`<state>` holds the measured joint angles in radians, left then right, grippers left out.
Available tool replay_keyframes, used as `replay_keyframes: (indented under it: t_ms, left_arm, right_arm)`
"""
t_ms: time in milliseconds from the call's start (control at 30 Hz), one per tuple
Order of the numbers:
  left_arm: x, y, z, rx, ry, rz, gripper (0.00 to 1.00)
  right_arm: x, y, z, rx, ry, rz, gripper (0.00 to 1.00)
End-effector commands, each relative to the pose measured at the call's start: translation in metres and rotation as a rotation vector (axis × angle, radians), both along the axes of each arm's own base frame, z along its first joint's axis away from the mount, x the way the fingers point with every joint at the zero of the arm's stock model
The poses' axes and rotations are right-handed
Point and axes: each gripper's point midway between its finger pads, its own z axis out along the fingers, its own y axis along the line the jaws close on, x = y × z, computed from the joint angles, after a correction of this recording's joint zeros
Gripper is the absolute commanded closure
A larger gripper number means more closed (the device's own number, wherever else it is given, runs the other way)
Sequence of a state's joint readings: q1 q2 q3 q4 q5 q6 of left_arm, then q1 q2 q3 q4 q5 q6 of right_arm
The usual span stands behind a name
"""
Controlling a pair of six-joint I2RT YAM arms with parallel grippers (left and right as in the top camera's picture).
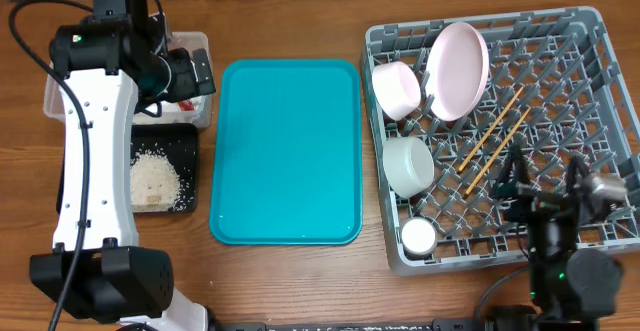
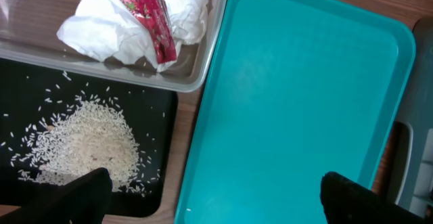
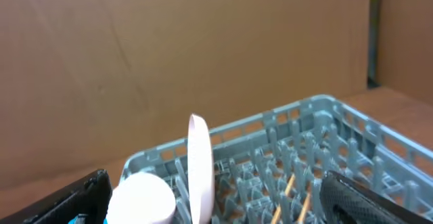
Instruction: Sort waste into correct bins and load items into the dishwasher
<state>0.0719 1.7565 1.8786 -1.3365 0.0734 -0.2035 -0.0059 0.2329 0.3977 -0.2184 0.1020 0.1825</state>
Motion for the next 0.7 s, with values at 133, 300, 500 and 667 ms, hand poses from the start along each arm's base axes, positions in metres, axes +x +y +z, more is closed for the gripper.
replay_keyframes:
  t_ms: [133, 300, 500, 667]
  left_arm:
    - [0.002, -0.002, 0.006, 0.003, -0.019, -0.003, 0.00]
    - [0.002, -0.002, 0.006, 0.003, -0.019, -0.003, 0.00]
    - [0.002, -0.002, 0.006, 0.003, -0.019, -0.003, 0.00]
    - [0.002, -0.002, 0.006, 0.003, -0.019, -0.003, 0.00]
  right_arm:
    - [0.001, 0.017, -0.049, -0.027, -0.133, 0.100, 0.00]
    - [0.005, 0.021, -0.077, -0.025, -0.086, 0.120, 0.00]
    - [0.006, 0.021, -0.104, -0.017, 0.023, 0.127, 0.00]
    - [0.006, 0.022, -0.104, -0.017, 0.023, 0.128, 0.00]
